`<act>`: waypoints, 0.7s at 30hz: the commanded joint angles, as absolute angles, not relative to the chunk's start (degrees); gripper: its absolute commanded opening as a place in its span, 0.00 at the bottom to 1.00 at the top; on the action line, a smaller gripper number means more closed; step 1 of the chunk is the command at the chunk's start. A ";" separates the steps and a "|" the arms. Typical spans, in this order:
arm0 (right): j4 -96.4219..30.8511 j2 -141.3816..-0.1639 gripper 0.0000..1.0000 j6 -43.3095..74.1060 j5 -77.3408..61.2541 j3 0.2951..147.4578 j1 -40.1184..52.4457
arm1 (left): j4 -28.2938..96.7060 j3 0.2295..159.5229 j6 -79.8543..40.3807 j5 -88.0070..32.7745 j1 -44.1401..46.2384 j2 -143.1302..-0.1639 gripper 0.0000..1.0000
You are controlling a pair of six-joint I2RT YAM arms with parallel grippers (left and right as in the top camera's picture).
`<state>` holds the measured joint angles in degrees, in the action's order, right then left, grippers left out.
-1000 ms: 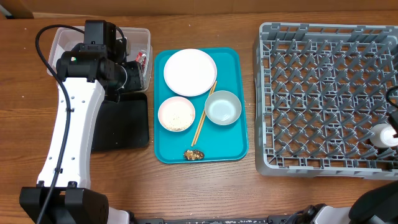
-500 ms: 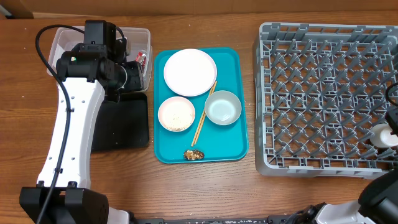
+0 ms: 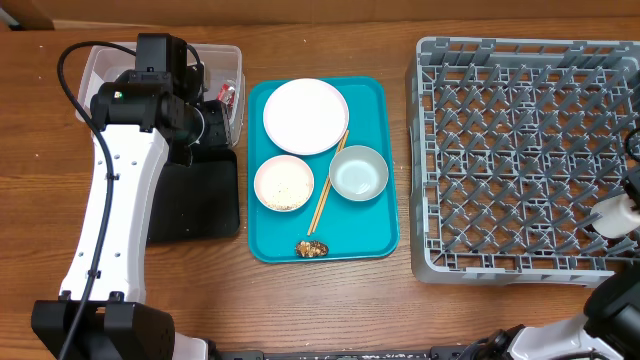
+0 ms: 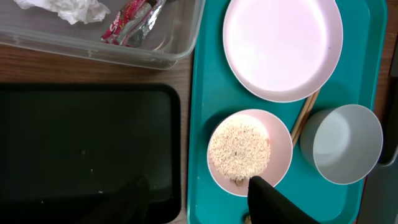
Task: Sort waste into correct bins and load items into the dishwasher
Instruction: 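Place the cup upside down in the rack's right side with right gripper, then reach the right gripper to the white bowl and grasp its rim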
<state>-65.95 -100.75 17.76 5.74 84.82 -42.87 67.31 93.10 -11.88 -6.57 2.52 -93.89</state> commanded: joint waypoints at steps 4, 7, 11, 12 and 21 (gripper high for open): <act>-72.25 -100.71 0.39 17.37 -0.62 95.85 -41.93 | 67.26 93.86 -11.84 -6.00 2.66 -93.10 0.56; -73.97 -99.13 0.41 13.63 -8.08 98.96 -40.32 | 67.29 93.86 -11.81 -6.00 2.66 -93.10 0.60; -74.76 -96.29 0.45 6.07 -21.54 100.16 -34.59 | 67.29 93.86 -11.79 -5.69 2.66 -93.12 0.67; -75.09 -95.92 0.46 5.28 -22.83 100.16 -33.06 | 67.29 93.86 -11.79 -5.69 2.66 -93.14 0.68; -76.01 -96.71 0.47 2.55 -19.97 98.59 -7.64 | 68.20 93.84 -11.79 -5.45 2.66 -93.47 0.69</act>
